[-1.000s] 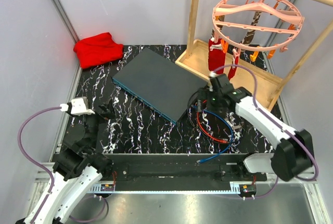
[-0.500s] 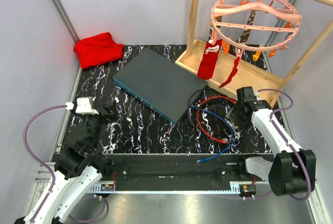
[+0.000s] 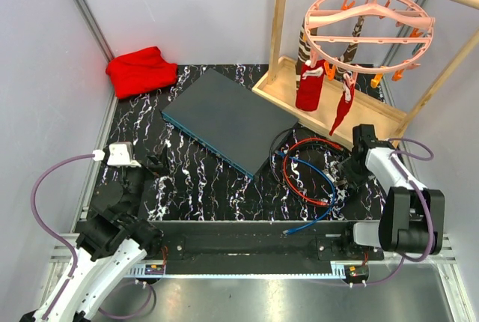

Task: Insert the plug into the switch port
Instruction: Pick up the plug from the center of the board.

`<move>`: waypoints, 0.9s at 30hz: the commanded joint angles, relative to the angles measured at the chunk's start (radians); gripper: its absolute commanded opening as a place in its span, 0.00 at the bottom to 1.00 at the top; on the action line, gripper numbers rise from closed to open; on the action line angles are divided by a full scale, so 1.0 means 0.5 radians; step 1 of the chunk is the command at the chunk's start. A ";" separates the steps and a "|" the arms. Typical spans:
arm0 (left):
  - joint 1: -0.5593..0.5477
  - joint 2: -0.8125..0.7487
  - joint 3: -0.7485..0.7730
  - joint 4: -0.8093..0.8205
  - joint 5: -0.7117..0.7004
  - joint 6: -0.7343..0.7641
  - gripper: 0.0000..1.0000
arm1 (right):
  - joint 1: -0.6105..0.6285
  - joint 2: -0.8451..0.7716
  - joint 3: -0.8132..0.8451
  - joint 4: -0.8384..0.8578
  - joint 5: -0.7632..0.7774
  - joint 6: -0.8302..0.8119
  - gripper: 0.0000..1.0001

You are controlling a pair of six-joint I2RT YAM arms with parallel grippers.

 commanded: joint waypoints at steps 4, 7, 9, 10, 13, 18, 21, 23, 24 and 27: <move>-0.017 -0.016 -0.010 0.108 0.040 0.043 0.99 | -0.028 0.203 0.015 0.147 -0.013 0.136 0.53; -0.020 -0.016 -0.010 0.108 0.043 0.049 0.99 | -0.034 0.243 -0.012 0.166 0.009 0.176 0.48; -0.020 -0.016 -0.016 0.111 0.049 0.052 0.99 | -0.043 0.268 -0.034 0.175 0.015 0.194 0.45; -0.017 -0.019 -0.013 0.111 0.049 0.052 0.99 | -0.046 0.277 -0.040 0.175 0.006 0.203 0.44; -0.020 -0.016 -0.013 0.108 0.052 0.052 0.99 | -0.050 0.290 -0.055 0.172 0.006 0.213 0.38; -0.020 0.005 -0.013 0.111 0.092 0.052 0.99 | -0.050 0.253 -0.077 0.150 -0.009 0.228 0.22; -0.020 0.033 -0.004 0.117 0.193 0.052 0.99 | -0.050 0.213 -0.034 0.077 -0.013 0.204 0.12; -0.020 0.076 -0.007 0.142 0.270 0.055 0.99 | -0.050 0.185 0.012 -0.018 -0.013 0.188 0.08; -0.020 0.103 -0.004 0.151 0.364 0.061 0.99 | -0.050 0.158 0.058 -0.052 -0.031 0.167 0.08; -0.017 0.269 0.039 0.154 0.573 0.052 0.99 | -0.040 0.057 0.135 -0.147 -0.135 0.136 0.07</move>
